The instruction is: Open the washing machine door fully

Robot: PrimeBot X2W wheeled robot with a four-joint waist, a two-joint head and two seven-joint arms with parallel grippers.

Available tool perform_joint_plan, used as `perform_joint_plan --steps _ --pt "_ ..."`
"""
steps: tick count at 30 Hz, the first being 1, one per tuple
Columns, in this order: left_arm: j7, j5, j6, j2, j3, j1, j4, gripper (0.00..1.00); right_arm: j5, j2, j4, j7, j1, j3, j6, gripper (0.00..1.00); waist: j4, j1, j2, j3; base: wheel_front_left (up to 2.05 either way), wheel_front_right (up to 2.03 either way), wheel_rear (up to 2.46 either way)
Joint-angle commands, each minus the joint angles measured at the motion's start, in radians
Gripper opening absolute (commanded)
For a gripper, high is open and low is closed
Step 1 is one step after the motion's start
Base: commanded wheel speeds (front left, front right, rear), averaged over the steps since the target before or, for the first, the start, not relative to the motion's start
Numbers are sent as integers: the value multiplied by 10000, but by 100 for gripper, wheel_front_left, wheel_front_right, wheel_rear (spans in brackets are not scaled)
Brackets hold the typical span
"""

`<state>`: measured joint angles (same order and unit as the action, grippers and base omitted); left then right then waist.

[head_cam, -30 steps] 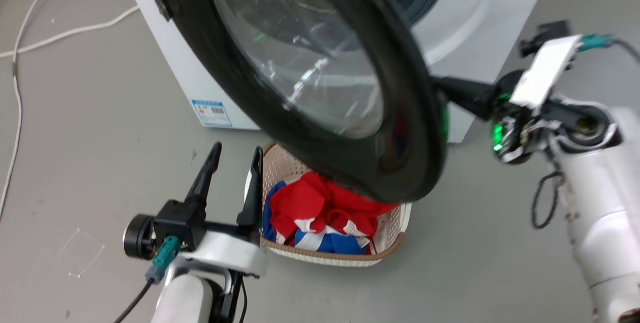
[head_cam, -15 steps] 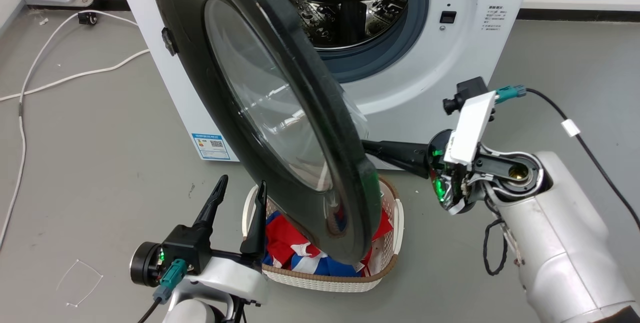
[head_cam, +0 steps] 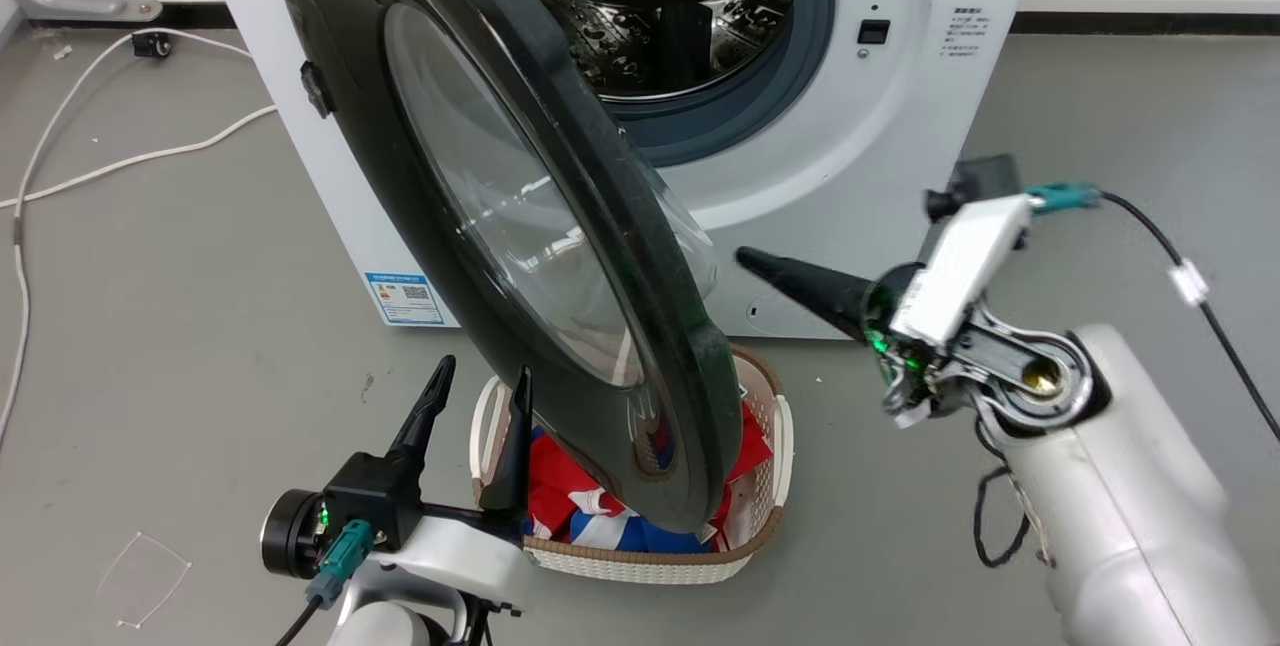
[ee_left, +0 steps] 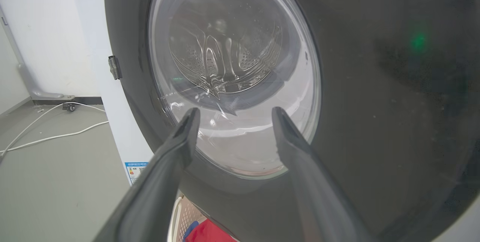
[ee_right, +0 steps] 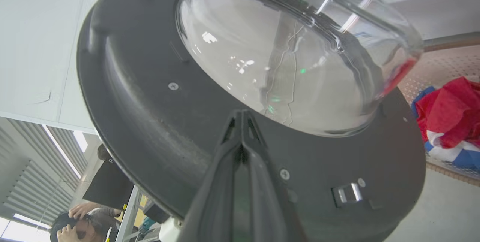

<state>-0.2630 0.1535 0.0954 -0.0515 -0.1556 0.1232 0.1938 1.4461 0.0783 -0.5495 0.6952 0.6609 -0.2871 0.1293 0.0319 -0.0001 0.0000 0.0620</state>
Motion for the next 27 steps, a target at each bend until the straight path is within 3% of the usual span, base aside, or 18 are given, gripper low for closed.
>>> perform_joint_plan --steps 1,14,16,17,18,22,24,27 --pt "-26 33 -70 18 3 -74 33 100 65 105 207 -475 -514 286 25 0 -71 1 0 -5 0 0 0" --pt "-26 109 -183 17 229 -182 257 100 -202 899 1855 -3465 -2814 2138 27 2 -443 1 0 -205 0 0 0" --pt "-28 135 -199 17 271 -208 290 100 -450 964 2279 -4138 -3250 2376 27 47 -471 1 0 -248 0 0 0" --pt "-26 153 -233 18 301 -220 305 100 -536 928 2457 -4443 -3444 2484 27 87 -483 1 0 -269 0 0 0" --pt "-28 169 -243 18 316 -249 330 100 -756 946 2625 -4772 -3653 2564 27 100 -481 1 0 -296 0 0 0" --pt "-26 132 -268 15 365 -274 365 100 -1813 1007 3099 -6039 -4253 2810 25 100 -457 1 0 -326 0 0 0" --pt "-26 103 -279 19 385 -317 373 100 -3189 1379 3265 -6819 -4488 2730 25 100 -463 1 0 -362 0 0 0" --pt "-26 77 -277 14 383 -327 366 100 -4935 1368 3447 -7658 -4739 2853 27 100 -470 1 0 -363 0 0 0"
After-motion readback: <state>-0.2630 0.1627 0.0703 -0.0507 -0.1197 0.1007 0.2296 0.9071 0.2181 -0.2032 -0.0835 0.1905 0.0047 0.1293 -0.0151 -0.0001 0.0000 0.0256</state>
